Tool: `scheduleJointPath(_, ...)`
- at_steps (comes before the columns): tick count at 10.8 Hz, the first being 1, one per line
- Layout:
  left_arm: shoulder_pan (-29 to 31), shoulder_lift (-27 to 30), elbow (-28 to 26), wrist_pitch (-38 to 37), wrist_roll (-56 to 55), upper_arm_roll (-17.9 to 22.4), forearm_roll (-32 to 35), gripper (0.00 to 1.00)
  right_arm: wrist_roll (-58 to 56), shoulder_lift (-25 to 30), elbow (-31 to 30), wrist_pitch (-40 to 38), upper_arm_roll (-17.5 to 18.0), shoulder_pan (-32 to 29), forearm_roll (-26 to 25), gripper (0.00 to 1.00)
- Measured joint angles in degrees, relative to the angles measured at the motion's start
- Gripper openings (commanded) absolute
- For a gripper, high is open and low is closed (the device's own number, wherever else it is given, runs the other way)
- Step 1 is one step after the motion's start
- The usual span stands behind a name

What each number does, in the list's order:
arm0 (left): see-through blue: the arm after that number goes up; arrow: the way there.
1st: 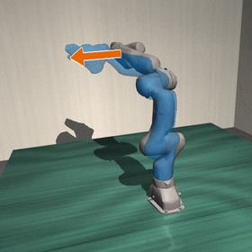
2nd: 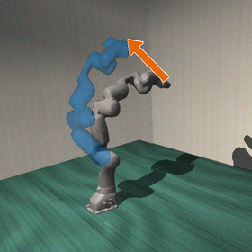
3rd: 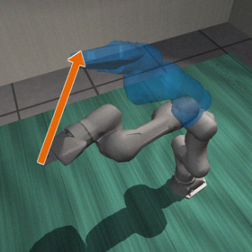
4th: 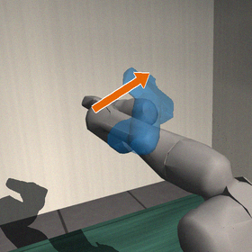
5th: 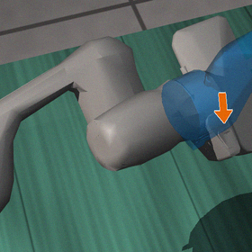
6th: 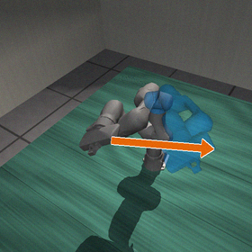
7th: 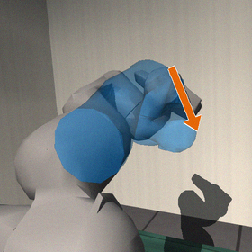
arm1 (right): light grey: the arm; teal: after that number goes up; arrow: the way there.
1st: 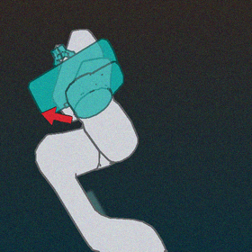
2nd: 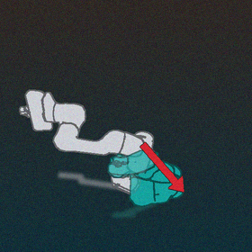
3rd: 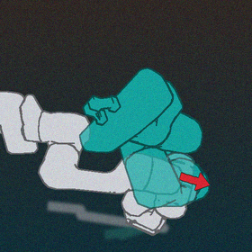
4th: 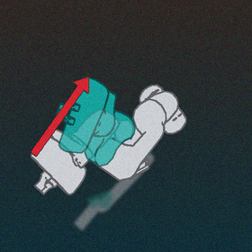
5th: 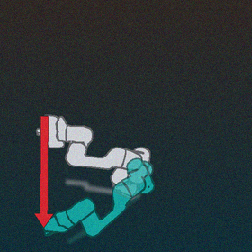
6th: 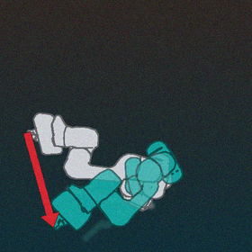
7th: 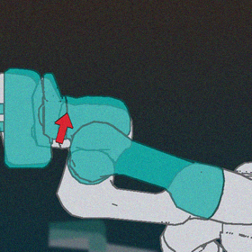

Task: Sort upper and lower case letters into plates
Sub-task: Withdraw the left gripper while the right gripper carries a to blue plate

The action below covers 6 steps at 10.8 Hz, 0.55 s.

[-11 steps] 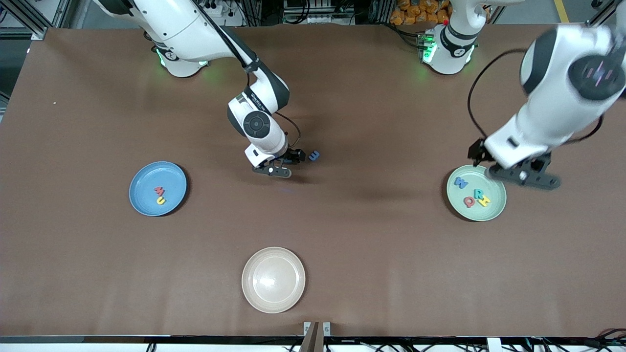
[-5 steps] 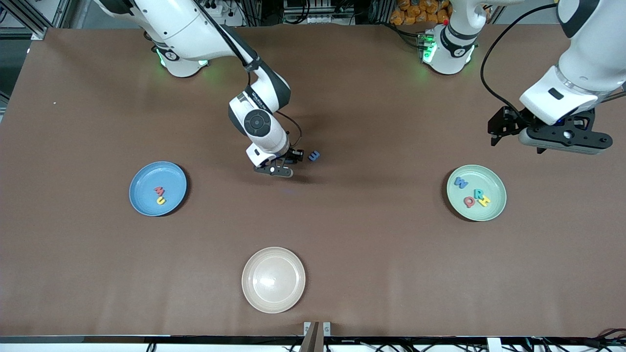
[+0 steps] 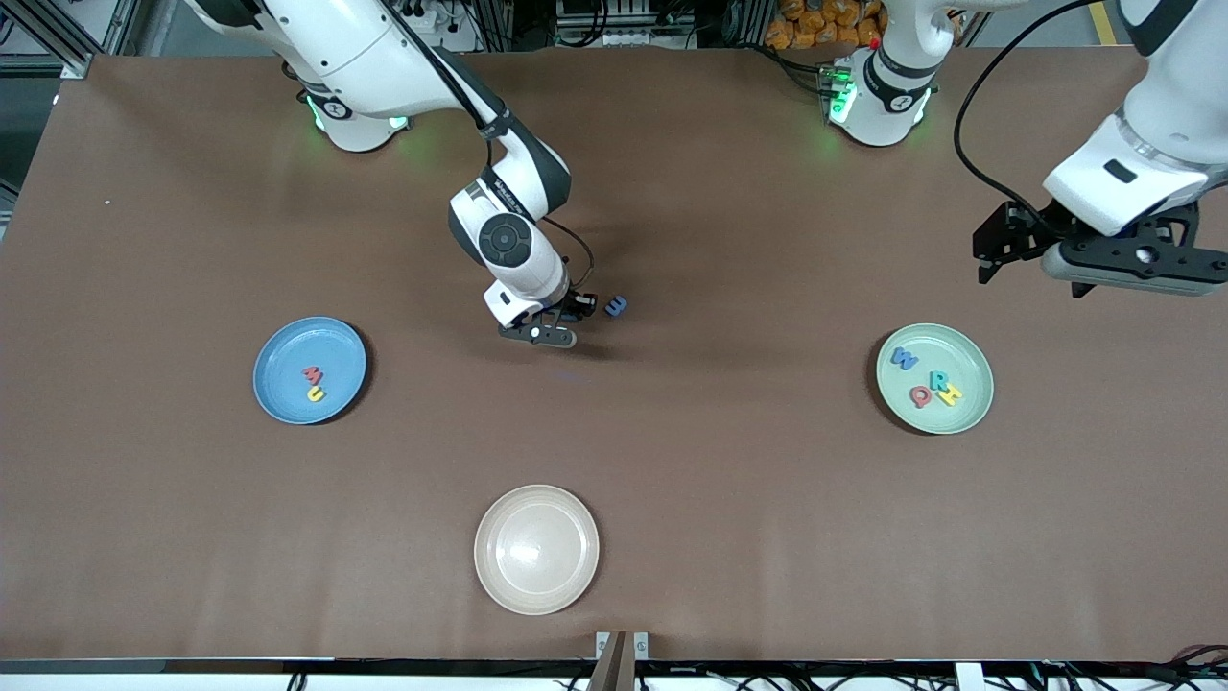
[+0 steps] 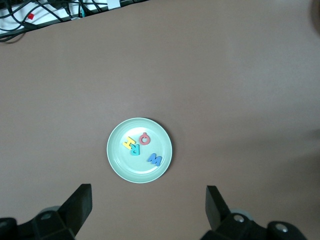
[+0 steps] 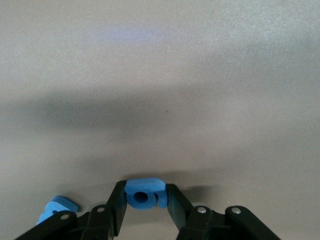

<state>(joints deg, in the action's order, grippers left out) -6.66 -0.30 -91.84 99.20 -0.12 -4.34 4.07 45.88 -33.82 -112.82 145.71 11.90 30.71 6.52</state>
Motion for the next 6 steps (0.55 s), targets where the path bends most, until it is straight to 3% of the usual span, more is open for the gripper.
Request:
scheduleJointPath(4,0.01,-1.43,1.86,-0.79,-3.01,0.01,0.00,1.00,0.50,1.51,0.50,-1.07,-0.38,-0.47,0.00,0.00)
scheduleJointPath(6,0.02,-1.50,1.92,-0.80,-5.14,0.01,0.00,1.00,1.27,5.50,1.42,-5.96,-0.47,-1.91,0.01,0.00)
